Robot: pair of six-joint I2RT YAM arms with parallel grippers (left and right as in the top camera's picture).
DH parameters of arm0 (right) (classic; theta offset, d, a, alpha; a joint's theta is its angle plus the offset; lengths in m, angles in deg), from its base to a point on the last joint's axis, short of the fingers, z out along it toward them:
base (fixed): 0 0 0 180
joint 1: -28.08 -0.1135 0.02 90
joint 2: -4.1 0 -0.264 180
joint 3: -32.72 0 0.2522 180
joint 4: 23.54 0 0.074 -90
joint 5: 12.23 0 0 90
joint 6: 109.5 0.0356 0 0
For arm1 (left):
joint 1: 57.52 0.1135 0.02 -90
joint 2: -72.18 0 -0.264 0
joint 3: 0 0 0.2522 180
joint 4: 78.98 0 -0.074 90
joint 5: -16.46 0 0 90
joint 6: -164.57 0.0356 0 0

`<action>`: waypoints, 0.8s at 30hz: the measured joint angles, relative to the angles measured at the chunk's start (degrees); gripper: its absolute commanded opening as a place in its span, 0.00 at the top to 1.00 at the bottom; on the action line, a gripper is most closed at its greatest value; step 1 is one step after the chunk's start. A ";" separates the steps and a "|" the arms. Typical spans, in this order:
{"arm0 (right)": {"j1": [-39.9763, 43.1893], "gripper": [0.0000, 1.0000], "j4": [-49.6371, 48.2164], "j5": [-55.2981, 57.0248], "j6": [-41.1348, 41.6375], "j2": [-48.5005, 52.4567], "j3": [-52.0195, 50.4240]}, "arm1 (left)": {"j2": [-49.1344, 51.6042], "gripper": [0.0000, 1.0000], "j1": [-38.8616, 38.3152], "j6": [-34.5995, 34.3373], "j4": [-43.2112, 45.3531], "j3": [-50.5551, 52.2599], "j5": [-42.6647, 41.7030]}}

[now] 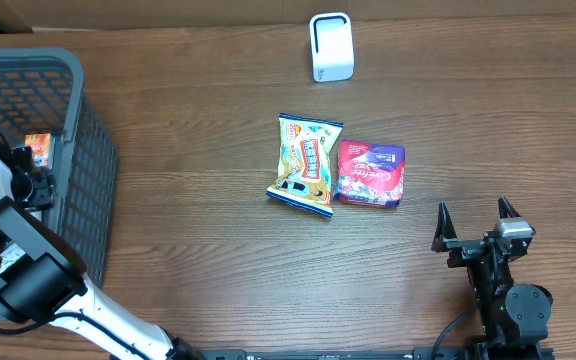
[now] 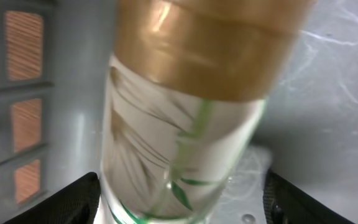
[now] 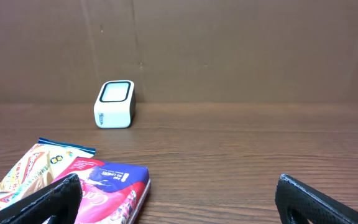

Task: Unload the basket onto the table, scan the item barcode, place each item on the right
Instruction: 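Grasp the white bamboo-print tube with the left gripper and lift it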

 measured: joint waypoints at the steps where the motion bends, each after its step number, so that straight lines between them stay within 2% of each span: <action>1: 0.00 0.00 0.00 0.00 0.00 0.00 0.00 | -0.09 0.25 0.00 0.00 -0.31 0.15 -0.31; 9: 0.00 0.00 0.00 0.00 -0.02 0.00 0.00 | -0.39 0.36 -0.07 0.00 -5.14 0.57 -1.55; 13: 0.00 0.00 0.00 0.00 0.00 0.00 0.00 | -0.39 0.55 -0.07 0.22 -6.47 0.70 -1.20; 21: 0.00 0.00 0.00 0.02 0.00 0.00 0.00 | -0.39 0.54 -0.13 -0.17 -7.08 0.90 -0.96; 24: 0.00 0.00 -0.02 0.00 -0.02 0.00 0.00 | -0.39 0.59 -0.13 -0.68 -7.10 0.94 -0.96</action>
